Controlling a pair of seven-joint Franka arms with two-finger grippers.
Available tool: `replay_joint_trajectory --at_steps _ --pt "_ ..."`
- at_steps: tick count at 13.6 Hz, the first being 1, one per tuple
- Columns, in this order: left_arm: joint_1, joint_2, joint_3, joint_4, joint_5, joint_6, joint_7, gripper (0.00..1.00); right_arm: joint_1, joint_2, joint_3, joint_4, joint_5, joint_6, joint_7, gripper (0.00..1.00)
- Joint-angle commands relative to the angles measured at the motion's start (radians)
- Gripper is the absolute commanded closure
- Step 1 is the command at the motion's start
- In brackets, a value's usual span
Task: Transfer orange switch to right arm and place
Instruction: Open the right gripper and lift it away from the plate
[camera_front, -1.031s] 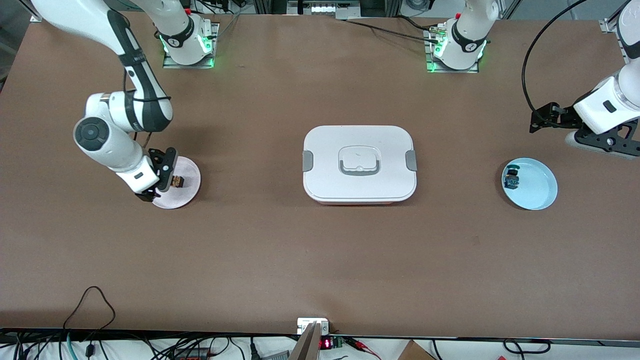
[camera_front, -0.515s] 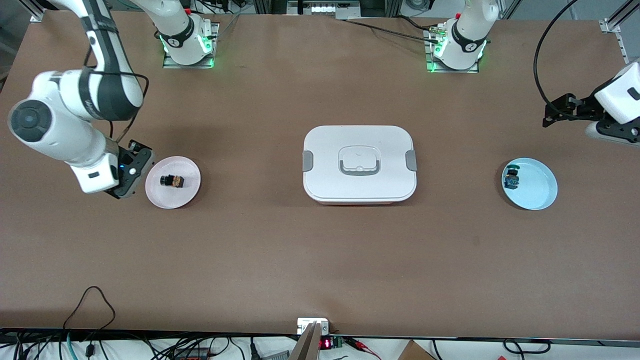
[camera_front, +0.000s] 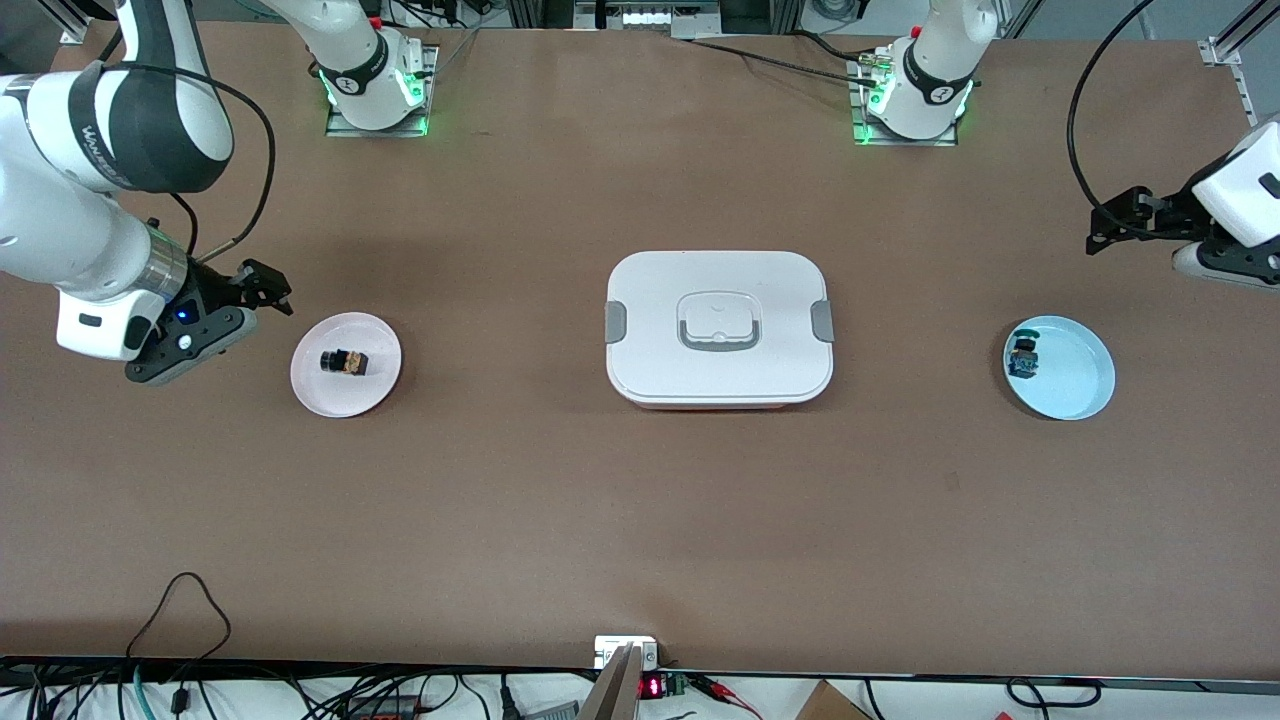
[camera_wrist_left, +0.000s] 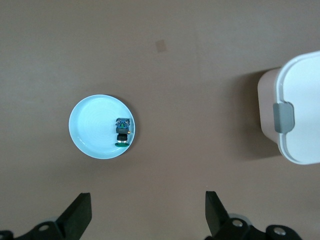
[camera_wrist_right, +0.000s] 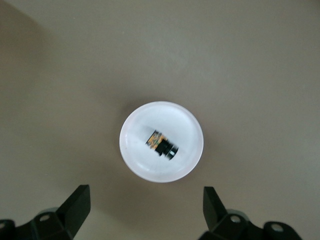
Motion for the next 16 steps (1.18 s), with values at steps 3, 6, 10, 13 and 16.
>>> replay_joint_trajectory --at_steps 3,6,10,13,16 --pt "0.042 0.017 0.007 0.063 -0.025 0.034 -0.025 0.00 -0.005 -0.020 0.001 0.094 0.010 -0.233 0.348 0.00" --pt "0.044 0.069 0.007 0.142 -0.017 0.026 -0.028 0.00 -0.034 -0.023 -0.011 0.180 -0.016 -0.279 0.357 0.00" --pt "0.035 0.075 -0.004 0.147 -0.008 0.026 -0.028 0.00 -0.074 -0.019 -0.016 0.192 -0.066 -0.269 0.378 0.00" --pt "0.044 0.078 -0.001 0.145 -0.008 0.026 -0.027 0.00 -0.088 -0.070 -0.019 0.092 -0.066 -0.142 0.381 0.00" --pt "0.044 0.087 0.004 0.147 -0.011 0.028 -0.025 0.00 -0.102 -0.135 -0.025 -0.004 -0.069 -0.077 0.374 0.00"
